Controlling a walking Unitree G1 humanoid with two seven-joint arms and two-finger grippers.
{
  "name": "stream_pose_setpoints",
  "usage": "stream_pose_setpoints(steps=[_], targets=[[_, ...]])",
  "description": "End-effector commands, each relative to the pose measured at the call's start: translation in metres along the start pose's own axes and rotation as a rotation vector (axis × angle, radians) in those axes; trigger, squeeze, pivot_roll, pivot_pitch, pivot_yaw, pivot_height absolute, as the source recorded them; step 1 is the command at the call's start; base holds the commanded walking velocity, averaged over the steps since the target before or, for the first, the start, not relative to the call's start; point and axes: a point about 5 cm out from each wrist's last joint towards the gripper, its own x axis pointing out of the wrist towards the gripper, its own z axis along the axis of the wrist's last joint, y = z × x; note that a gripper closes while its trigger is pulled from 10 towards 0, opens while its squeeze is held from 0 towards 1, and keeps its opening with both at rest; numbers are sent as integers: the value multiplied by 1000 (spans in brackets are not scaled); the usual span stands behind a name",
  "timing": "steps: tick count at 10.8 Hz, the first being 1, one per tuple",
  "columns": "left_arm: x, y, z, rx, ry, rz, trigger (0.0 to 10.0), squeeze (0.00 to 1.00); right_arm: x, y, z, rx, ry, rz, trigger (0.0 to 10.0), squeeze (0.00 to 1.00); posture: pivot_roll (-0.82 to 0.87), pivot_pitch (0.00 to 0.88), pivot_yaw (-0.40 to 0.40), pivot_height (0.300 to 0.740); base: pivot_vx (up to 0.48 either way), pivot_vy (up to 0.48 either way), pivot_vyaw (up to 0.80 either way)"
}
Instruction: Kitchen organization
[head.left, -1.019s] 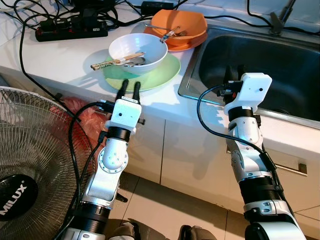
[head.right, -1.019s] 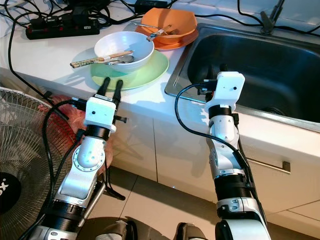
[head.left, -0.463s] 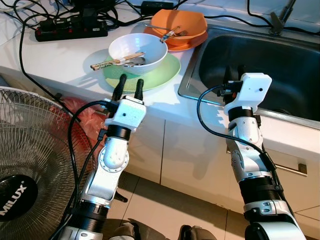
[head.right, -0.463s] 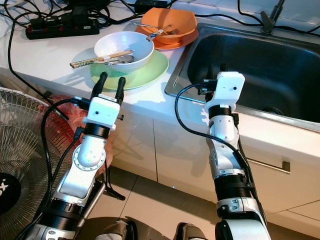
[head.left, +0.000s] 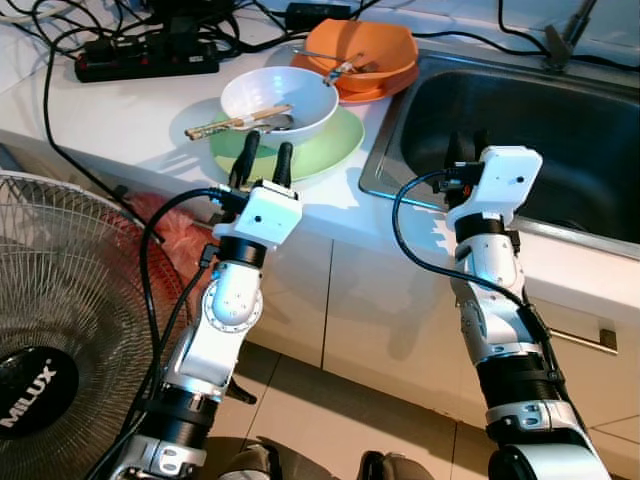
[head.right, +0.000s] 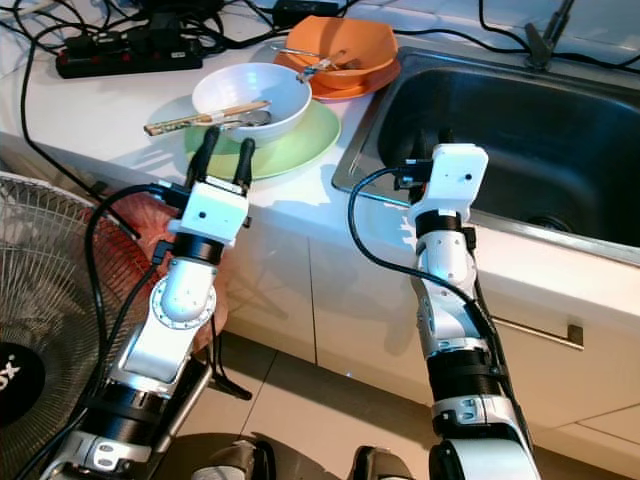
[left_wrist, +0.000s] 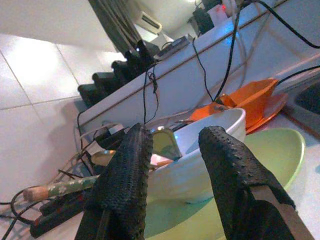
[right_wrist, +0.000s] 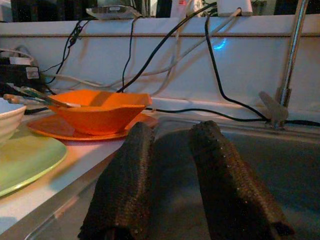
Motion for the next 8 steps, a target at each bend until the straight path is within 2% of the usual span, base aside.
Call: stream_pose_setpoints(steps=[1,3,8], targets=[[4,5,2,-20,-16,44,10000,0,-1,1,-2,-3,9,5,10000,0,15,135,15,740,0,0,0],[2,5,4,-21,-25,41,10000,0,-1,0,-2,-4,10,1,10000,0,16,142,12,740,0,0,0],[9,7,2,-45,-41,55,10000,0,-2,-2,-2,-1,-6,-2,10000,0,18,147,8,740,0,0,0]])
